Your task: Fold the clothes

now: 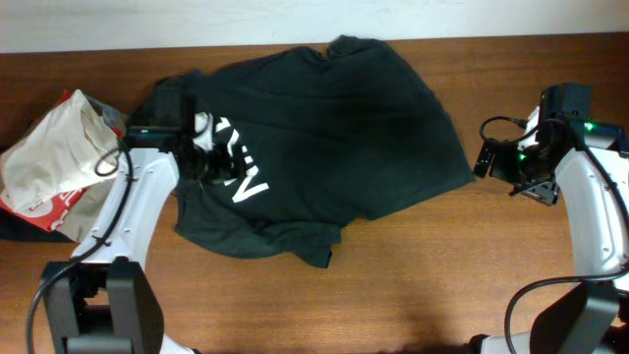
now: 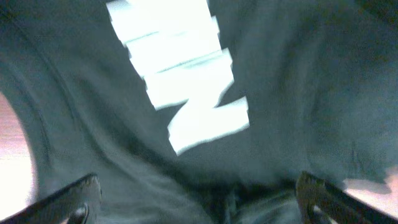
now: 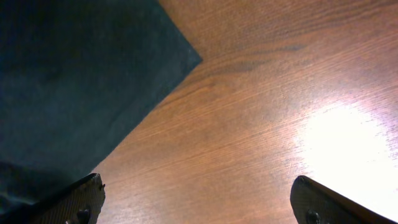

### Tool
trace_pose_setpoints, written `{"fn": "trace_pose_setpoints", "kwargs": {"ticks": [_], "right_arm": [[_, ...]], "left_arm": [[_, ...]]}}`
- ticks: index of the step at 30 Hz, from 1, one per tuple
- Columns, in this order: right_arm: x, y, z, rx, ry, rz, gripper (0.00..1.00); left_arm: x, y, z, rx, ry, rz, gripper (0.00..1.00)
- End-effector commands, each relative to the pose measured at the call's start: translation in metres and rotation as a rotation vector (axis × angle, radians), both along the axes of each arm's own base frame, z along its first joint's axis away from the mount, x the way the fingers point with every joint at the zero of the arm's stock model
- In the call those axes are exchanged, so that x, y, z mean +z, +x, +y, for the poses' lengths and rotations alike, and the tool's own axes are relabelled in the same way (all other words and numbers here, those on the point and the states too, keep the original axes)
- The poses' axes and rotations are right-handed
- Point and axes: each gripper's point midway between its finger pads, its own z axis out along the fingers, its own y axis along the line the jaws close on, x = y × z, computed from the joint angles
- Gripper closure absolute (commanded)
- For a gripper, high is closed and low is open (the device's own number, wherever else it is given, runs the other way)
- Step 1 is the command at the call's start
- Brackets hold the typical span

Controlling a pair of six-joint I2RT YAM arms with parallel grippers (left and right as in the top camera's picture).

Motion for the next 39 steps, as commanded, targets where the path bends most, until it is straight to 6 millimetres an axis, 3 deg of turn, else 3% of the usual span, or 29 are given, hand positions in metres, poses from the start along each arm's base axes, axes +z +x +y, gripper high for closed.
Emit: {"fn": "trace_pose_setpoints", "kwargs": {"ticks": [1, 3, 6, 7, 10, 14, 15, 19, 21, 22, 23, 24, 26, 28, 30, 32, 39], "right_arm": [[0.006, 0.0, -0.003, -0.006, -0.017, -0.018, 0.01], [0.006, 0.0, -0.003, -0.006, -0.017, -0.017, 0.01], [0.006, 0.0, -0.003, -0.006, -0.017, -0.018, 0.01], [0.006, 0.0, -0.003, -0.005, -0.017, -0.018, 0.01], [0.006, 0.0, -0.003, -0.005, -0.017, -0.017, 0.01], [0.006, 0.0, -0.003, -0.005, -0.017, -0.018, 0.01], [0.006, 0.0, -0.003, -0.005, -0.017, -0.017, 0.01], [0.006, 0.0, -0.003, 0.002, -0.019, -0.018, 0.01], [0.006, 0.0, -0.003, 0.002, -0.019, -0.017, 0.01], [0.006, 0.0, -0.003, 0.002, -0.018, -0.014, 0.01], [0.006, -0.001, -0.003, 0.002, -0.018, -0.011, 0.01], [0.006, -0.002, -0.003, 0.002, -0.017, -0.009, 0.01], [0.004, -0.001, -0.003, 0.002, -0.016, -0.006, 0.01], [-0.01, 0.0, 0.007, 0.026, 0.042, 0.03, 0.01], [-0.03, 0.0, 0.034, 0.107, 0.156, 0.047, 0.0], [-0.068, 0.011, 0.056, 0.167, 0.187, 0.048, 0.03], [-0.148, 0.058, 0.061, 0.095, 0.197, 0.004, 0.1]], "left_arm": [[-0.008, -0.068, -0.037, -0.12, -0.033, 0.235, 0.01], [-0.023, -0.105, -0.046, -0.145, -0.006, 0.358, 0.01], [-0.057, -0.135, -0.037, -0.067, 0.059, 0.446, 0.02], [-0.072, -0.136, -0.041, -0.058, 0.032, 0.428, 0.03], [-0.089, -0.122, -0.064, 0.012, -0.113, 0.357, 0.07], [-0.083, -0.119, -0.079, 0.034, -0.205, 0.362, 0.07], [-0.083, -0.111, -0.081, 0.133, -0.22, 0.361, 0.08], [-0.085, -0.088, -0.082, 0.201, -0.222, 0.282, 0.11], [-0.085, -0.079, -0.082, 0.203, -0.216, 0.242, 0.32], [-0.085, -0.079, -0.083, 0.2, -0.217, 0.24, 0.57], [-0.085, -0.079, -0.082, 0.2, -0.216, 0.241, 0.98], [-0.085, -0.084, -0.077, 0.181, -0.2, 0.256, 0.99], [-0.077, -0.096, -0.048, 0.162, -0.128, 0.271, 0.99], [-0.06, -0.106, -0.009, 0.159, -0.066, 0.255, 0.99], [-0.044, -0.107, 0.014, 0.198, -0.075, 0.219, 0.99], [-0.043, -0.112, 0.019, 0.217, -0.074, 0.232, 0.99], [-0.046, -0.124, 0.035, 0.231, 0.026, 0.271, 0.99]]}}
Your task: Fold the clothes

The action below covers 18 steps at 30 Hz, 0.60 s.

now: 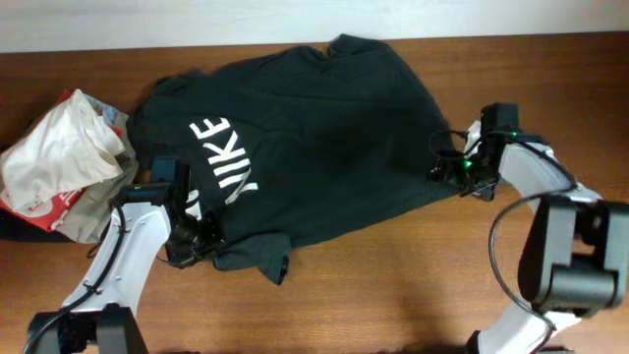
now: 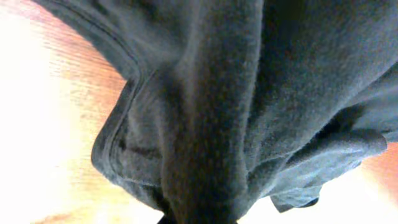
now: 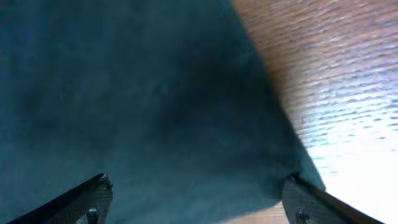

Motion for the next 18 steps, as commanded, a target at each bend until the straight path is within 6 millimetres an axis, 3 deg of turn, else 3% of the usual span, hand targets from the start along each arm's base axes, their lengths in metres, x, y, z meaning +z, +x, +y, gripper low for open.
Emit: {"fn": "trace_pose_setpoints", "kwargs": {"ticks": [1, 2, 3, 6, 9, 11, 12, 14, 16, 18], "right_arm": [[-0.026, -0.002, 0.007, -0.034, 0.047, 0.047, 0.12], [-0.029, -0.003, 0.008, -0.036, 0.049, 0.059, 0.16], [-0.029, -0.004, 0.008, -0.035, 0.05, 0.062, 0.32], [-0.029, -0.004, 0.008, -0.035, 0.049, 0.061, 0.95], [-0.023, -0.01, 0.004, -0.039, 0.043, 0.082, 0.96], [0.0, -0.009, -0.01, -0.06, 0.019, 0.068, 0.96], [0.033, -0.015, -0.038, -0.12, -0.046, 0.047, 0.96], [0.072, -0.03, -0.073, -0.217, -0.087, -0.003, 0.96], [0.113, -0.064, -0.118, -0.373, -0.103, -0.052, 0.96], [0.136, -0.093, -0.122, -0.382, -0.1, -0.054, 0.96]], "left_arm": [[0.002, 0.002, 0.007, -0.011, 0.037, -0.019, 0.99], [0.002, 0.004, 0.007, -0.012, 0.036, -0.027, 0.99], [0.002, 0.006, 0.007, -0.012, 0.037, -0.038, 0.99], [0.002, 0.01, 0.007, -0.013, 0.037, -0.053, 0.99], [0.002, 0.013, 0.007, -0.012, 0.038, -0.067, 0.99], [0.002, 0.024, 0.008, -0.019, 0.041, -0.112, 0.99], [0.003, 0.032, 0.008, -0.118, 0.046, -0.162, 0.99], [0.004, 0.033, 0.008, -0.167, 0.048, -0.174, 0.99], [0.012, 0.029, 0.006, -0.212, 0.038, -0.161, 0.99], [0.033, 0.018, -0.005, -0.223, -0.027, -0.138, 0.99]]}}
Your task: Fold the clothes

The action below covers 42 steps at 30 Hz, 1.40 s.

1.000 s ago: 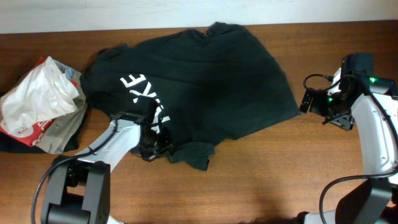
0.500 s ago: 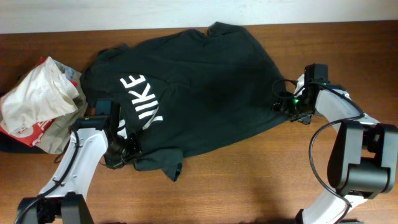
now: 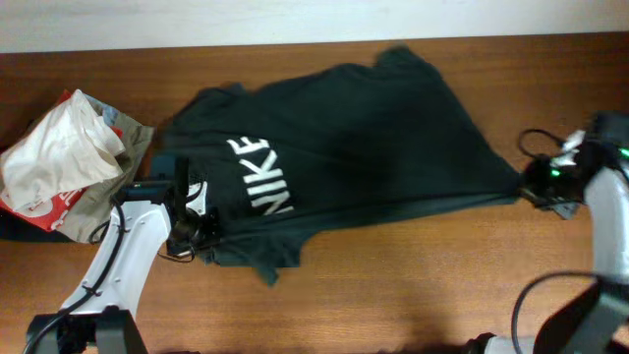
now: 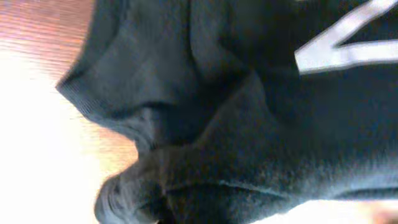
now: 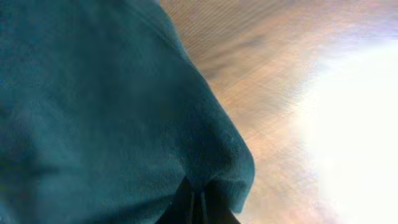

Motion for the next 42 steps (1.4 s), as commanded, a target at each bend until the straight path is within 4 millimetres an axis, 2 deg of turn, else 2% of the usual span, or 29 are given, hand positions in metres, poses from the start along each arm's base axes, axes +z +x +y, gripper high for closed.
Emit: {"fn": "trace_pose_setpoints", "kwargs": {"ticks": [1, 3, 5, 6, 7, 8, 9, 10, 13, 15, 16, 17, 19, 20, 21, 22, 24, 25, 26, 27, 30, 31, 33, 35, 36, 38, 39, 41, 42], "right_arm": [[0.028, -0.028, -0.011, 0.014, -0.072, 0.003, 0.96], [0.03, -0.049, 0.002, 0.031, -0.038, 0.067, 0.96], [0.029, -0.068, 0.013, 0.034, 0.003, 0.132, 0.96], [0.03, -0.065, 0.019, 0.067, 0.031, 0.113, 0.96], [0.033, -0.055, 0.023, 0.079, 0.049, 0.064, 0.96], [0.037, -0.035, 0.026, 0.119, 0.028, -0.009, 0.96], [0.039, -0.017, 0.031, 0.164, -0.005, -0.061, 0.94], [0.04, -0.008, 0.036, 0.193, -0.017, -0.082, 0.94], [0.025, 0.028, 0.053, 0.283, -0.04, -0.12, 0.93], [0.003, 0.051, 0.05, 0.296, -0.04, -0.125, 0.94], [-0.016, 0.068, 0.045, 0.296, -0.043, -0.131, 0.94], [-0.029, 0.08, 0.041, 0.297, -0.044, -0.141, 0.94], [-0.048, 0.1, 0.038, 0.301, -0.043, -0.168, 0.93], [-0.057, 0.111, 0.041, 0.314, -0.012, -0.2, 0.7], [-0.061, 0.115, 0.046, 0.325, 0.015, -0.216, 0.55], [-0.063, 0.115, 0.046, 0.327, 0.017, -0.213, 0.33], [-0.078, 0.09, 0.019, 0.277, -0.115, -0.057, 0.22], [-0.083, 0.076, 0.011, 0.258, -0.152, 0.017, 0.21], [-0.088, 0.064, 0.012, 0.258, -0.15, 0.067, 0.21], [-0.096, 0.054, 0.016, 0.263, -0.134, 0.098, 0.28], [-0.114, 0.031, 0.023, 0.268, -0.104, 0.162, 0.49], [-0.122, 0.022, 0.026, 0.27, -0.095, 0.183, 0.59], [-0.137, 0.009, 0.031, 0.272, -0.085, 0.203, 0.62], [-0.139, 0.005, 0.032, 0.272, -0.081, 0.211, 0.64], [-0.139, 0.005, 0.032, 0.272, -0.081, 0.21, 0.68], [-0.139, 0.006, 0.032, 0.272, -0.081, 0.209, 0.71], [-0.139, 0.006, 0.032, 0.272, -0.081, 0.209, 0.71], [-0.139, 0.006, 0.032, 0.272, -0.082, 0.208, 0.71], [-0.139, 0.006, 0.032, 0.272, -0.082, 0.208, 0.71]], "left_arm": [[0.038, 0.0, -0.01, -0.058, -0.071, -0.049, 0.99], [0.073, -0.013, -0.022, -0.078, -0.138, -0.087, 0.99], [0.116, -0.02, -0.024, -0.087, -0.143, -0.216, 0.99], [0.134, -0.019, -0.028, -0.098, -0.163, -0.31, 0.99], [0.144, -0.015, -0.028, -0.104, -0.162, -0.373, 0.99], [0.145, -0.007, -0.028, -0.106, -0.16, -0.402, 0.99], [0.141, 0.003, -0.028, -0.106, -0.16, -0.401, 0.99], [0.135, 0.01, -0.028, -0.105, -0.161, -0.391, 0.99], [0.105, 0.042, -0.027, -0.099, -0.163, -0.341, 0.99], [0.075, 0.071, -0.026, -0.091, -0.161, -0.316, 0.99], [0.046, 0.094, -0.023, -0.083, -0.149, -0.301, 0.99], [0.03, 0.112, -0.021, -0.058, -0.15, -0.312, 0.99], [0.011, 0.144, -0.012, 0.014, -0.163, -0.365, 0.99], [0.005, 0.16, -0.015, 0.03, -0.195, -0.403, 0.9], [0.0, 0.164, -0.016, 0.028, -0.196, -0.405, 0.66], [-0.003, 0.163, -0.017, 0.029, -0.197, -0.398, 0.5], [-0.013, 0.141, -0.02, 0.037, -0.215, -0.291, 0.36], [-0.016, 0.129, -0.022, 0.041, -0.225, -0.239, 0.34], [-0.017, 0.116, -0.026, 0.022, -0.245, -0.19, 0.34], [-0.014, 0.107, -0.04, -0.089, -0.298, -0.19, 0.39], [-0.017, 0.096, -0.076, -0.369, -0.269, -0.229, 0.39], [-0.02, 0.093, -0.082, -0.405, -0.226, -0.222, 0.39], [-0.032, 0.085, -0.092, -0.518, -0.029, -0.205, 0.39], [-0.036, 0.081, -0.094, -0.573, 0.078, -0.196, 0.39], [-0.038, 0.078, -0.095, -0.588, 0.102, -0.192, 0.39], [-0.046, 0.073, -0.1, -0.609, 0.104, -0.168, 0.86], [-0.049, 0.072, -0.102, -0.616, 0.104, -0.159, 0.99], [-0.043, 0.081, -0.105, -0.613, 0.102, -0.191, 0.99], [-0.029, 0.099, -0.109, -0.602, 0.101, -0.241, 0.99]]}}
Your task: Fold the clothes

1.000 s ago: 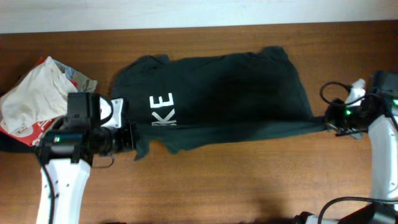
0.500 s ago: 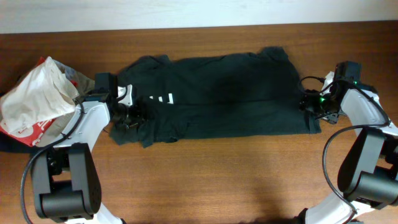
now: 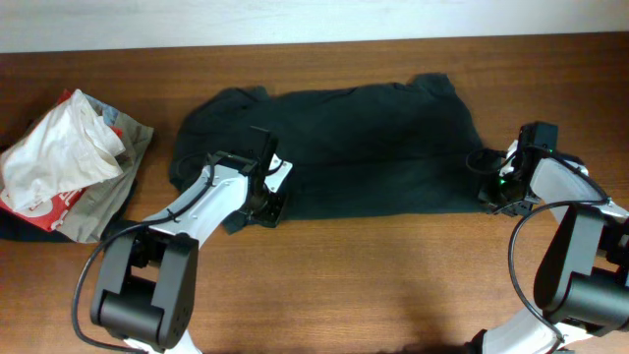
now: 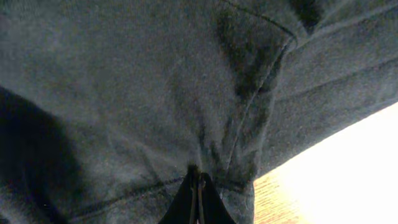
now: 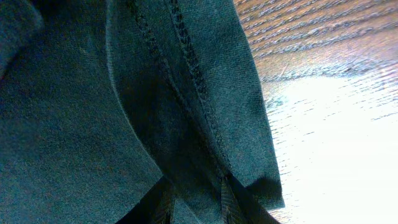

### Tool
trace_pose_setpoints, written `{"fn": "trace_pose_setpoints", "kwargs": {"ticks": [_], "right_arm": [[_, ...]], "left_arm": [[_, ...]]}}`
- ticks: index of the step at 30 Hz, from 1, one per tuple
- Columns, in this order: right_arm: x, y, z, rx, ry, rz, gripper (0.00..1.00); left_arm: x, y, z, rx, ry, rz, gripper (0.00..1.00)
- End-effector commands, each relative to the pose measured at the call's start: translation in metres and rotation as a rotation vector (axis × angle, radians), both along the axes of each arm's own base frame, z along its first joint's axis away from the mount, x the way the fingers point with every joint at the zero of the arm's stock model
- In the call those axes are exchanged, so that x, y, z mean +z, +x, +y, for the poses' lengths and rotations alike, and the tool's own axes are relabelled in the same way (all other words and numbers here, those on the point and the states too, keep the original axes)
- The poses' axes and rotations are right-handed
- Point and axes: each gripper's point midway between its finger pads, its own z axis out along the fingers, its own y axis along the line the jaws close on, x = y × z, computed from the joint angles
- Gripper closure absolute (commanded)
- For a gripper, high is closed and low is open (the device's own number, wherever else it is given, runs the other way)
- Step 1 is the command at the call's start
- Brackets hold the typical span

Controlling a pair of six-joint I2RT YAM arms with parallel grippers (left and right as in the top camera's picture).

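Note:
A dark t-shirt (image 3: 344, 147) lies spread wide and flat across the table, with no print showing. My left gripper (image 3: 267, 197) sits on its lower left part, shut on a pinch of the dark cloth (image 4: 124, 93), as the left wrist view shows at the closed left gripper (image 4: 198, 186). My right gripper (image 3: 494, 194) is at the shirt's lower right corner. In the right wrist view the right gripper (image 5: 196, 196) has its fingers a little apart, astride the stitched hem (image 5: 186, 74).
A heap of pale and red-and-white clothes (image 3: 64, 162) lies at the left edge. Bare brown table (image 3: 373, 285) runs along the front, and the table (image 5: 323, 93) also shows right of the hem. A white wall borders the far edge.
The shirt was stretched out with its white print up; now it lies flatter with the print hidden. My left gripper is further right on it. The right gripper is further left, its fingers parted.
Both grippers were open, the left over the white print, the right beside the crumpled shirt. Then the left was shut on the lower left cloth. Then both were shut, with the shirt stretched rightward. Now it lies spread with the print hidden.

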Motion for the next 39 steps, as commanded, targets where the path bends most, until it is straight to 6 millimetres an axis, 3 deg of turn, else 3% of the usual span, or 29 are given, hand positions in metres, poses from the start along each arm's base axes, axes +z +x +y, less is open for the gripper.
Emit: {"fn": "trace_pose_setpoints", "kwargs": {"ticks": [1, 4, 5, 6, 7, 9, 11, 13, 15, 17, 20, 22, 25, 28, 29, 31, 32, 33, 34, 35, 37, 39], "right_arm": [[-0.018, -0.019, 0.01, 0.006, 0.03, 0.07, 0.71], [-0.018, -0.019, 0.009, 0.006, 0.03, 0.07, 0.71], [-0.018, -0.019, 0.009, 0.005, 0.03, 0.07, 0.71], [-0.018, -0.019, 0.009, 0.006, 0.03, 0.07, 0.7], [-0.018, -0.019, 0.009, 0.005, 0.03, 0.07, 0.68], [-0.017, -0.018, 0.009, 0.006, 0.03, 0.065, 0.65], [-0.017, -0.018, 0.012, 0.007, 0.043, 0.062, 0.61], [-0.017, -0.018, 0.012, 0.007, 0.043, 0.064, 0.61], [-0.017, -0.018, 0.012, 0.007, 0.043, 0.062, 0.78], [-0.017, -0.018, 0.012, 0.007, 0.044, 0.062, 0.96], [-0.018, -0.028, 0.007, 0.001, 0.013, 0.108, 0.96], [-0.018, -0.05, -0.011, -0.083, -0.093, 0.206, 0.96], [-0.008, -0.104, -0.038, -0.286, -0.193, 0.401, 0.96], [0.0, -0.13, -0.055, -0.428, -0.16, 0.442, 0.96], [0.008, -0.122, -0.054, -0.442, -0.129, 0.397, 0.96], [0.027, -0.102, -0.047, -0.379, -0.1, 0.306, 0.95], [0.045, -0.088, -0.044, -0.36, -0.101, 0.24, 0.68], [0.066, -0.074, -0.041, -0.349, -0.095, 0.167, 0.49], [0.093, -0.051, -0.032, -0.309, -0.042, 0.052, 0.2], [0.108, -0.036, -0.017, -0.203, 0.038, -0.029, 0.18], [0.117, -0.026, -0.006, -0.147, 0.101, -0.082, 0.18], [0.118, -0.022, 0.002, -0.099, 0.124, -0.092, 0.17]], "left_arm": [[0.034, 0.046, -0.008, 0.005, -0.027, -0.126, 0.99], [0.114, 0.121, -0.008, 0.062, -0.092, -0.375, 0.99], [0.121, 0.127, -0.006, 0.071, -0.097, -0.397, 0.99], [0.11, 0.117, -0.003, 0.07, -0.078, -0.339, 0.39], [0.097, 0.103, 0.001, 0.069, -0.051, -0.261, 0.23], [0.069, 0.068, 0.025, 0.087, 0.064, -0.086, 0.23], [0.059, 0.049, 0.064, 0.183, 0.192, 0.008, 0.23], [0.05, 0.042, 0.103, 0.315, 0.187, 0.064, 0.24], [0.034, 0.035, 0.126, 0.421, 0.115, 0.112, 0.24], [0.004, 0.025, 0.129, 0.468, 0.014, 0.136, 0.25], [-0.038, -0.007, 0.124, 0.467, -0.001, 0.182, 0.37], [-0.054, -0.032, 0.123, 0.47, 0.01, 0.233, 0.55], [-0.05, -0.087, 0.122, 0.519, 0.059, 0.447, 0.79], [-0.042, -0.109, 0.121, 0.517, 0.08, 0.539, 0.83], [-0.038, -0.108, 0.121, 0.516, 0.078, 0.532, 0.84], [-0.018, -0.084, 0.121, 0.506, 0.053, 0.426, 0.84], [0.006, -0.057, 0.121, 0.506, 0.024, 0.313, 0.79], [0.04, -0.023, 0.118, 0.502, -0.034, 0.171, 0.61], [0.091, 0.03, 0.104, 0.359, -0.155, -0.065, 0.18], [0.116, 0.058, 0.097, 0.291, -0.203, -0.186, 0.17], [0.14, 0.096, 0.087, 0.202, -0.226, -0.354, 0.17], [0.137, 0.13, 0.064, 0.096, -0.232, -0.448, 0.17]]}}
